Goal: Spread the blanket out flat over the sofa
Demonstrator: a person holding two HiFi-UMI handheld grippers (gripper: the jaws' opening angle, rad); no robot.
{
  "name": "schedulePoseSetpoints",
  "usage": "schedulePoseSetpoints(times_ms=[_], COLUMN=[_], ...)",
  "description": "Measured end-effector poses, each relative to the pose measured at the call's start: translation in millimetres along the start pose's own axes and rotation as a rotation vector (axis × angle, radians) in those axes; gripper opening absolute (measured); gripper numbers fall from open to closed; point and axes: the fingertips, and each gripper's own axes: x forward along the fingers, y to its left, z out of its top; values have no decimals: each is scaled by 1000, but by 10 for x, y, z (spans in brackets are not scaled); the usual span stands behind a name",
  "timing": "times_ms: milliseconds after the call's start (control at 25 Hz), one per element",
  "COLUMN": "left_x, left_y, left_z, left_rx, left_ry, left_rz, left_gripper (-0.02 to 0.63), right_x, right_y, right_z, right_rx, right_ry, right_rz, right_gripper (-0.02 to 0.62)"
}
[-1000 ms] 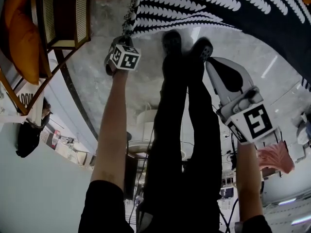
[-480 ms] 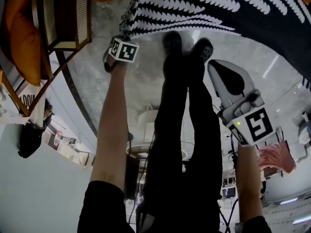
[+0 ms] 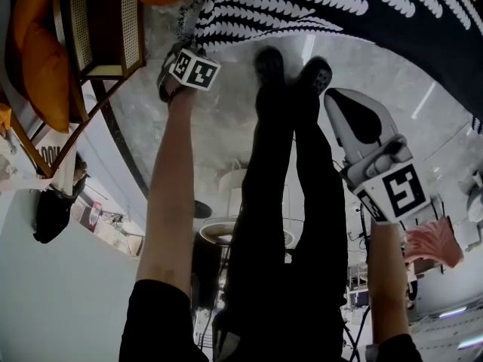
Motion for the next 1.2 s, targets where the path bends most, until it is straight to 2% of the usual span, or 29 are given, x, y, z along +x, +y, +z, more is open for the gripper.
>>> schedulePoseSetpoints(times_ms=[160, 280, 480, 680, 920, 1200], left_x=[-120, -181, -334, -668, -1375, -2406], left_y=[40, 21, 41, 104, 80, -77], left_z=[-38, -80, -180, -54, 221, 446], left_rx=[2, -18, -32, -32, 0, -5], left_ry=[12, 13, -1, -73, -187, -312], left_rz=[24, 27, 36, 69, 90, 91], left_gripper=[256, 283, 284, 284, 279, 265], right_x=[-87, -154, -184, -328, -651, -1193], right_y=[48, 50, 157, 290, 543, 902], right_z=[133, 158, 242, 458, 857, 1298], right_rx=[-11, -15, -24, -49, -81, -105], right_ry=[-11, -14, -27, -48, -85, -125], right_rz=[-3, -4, -2, -17, -36, -83], right_gripper=[3, 3, 3, 3, 3, 3])
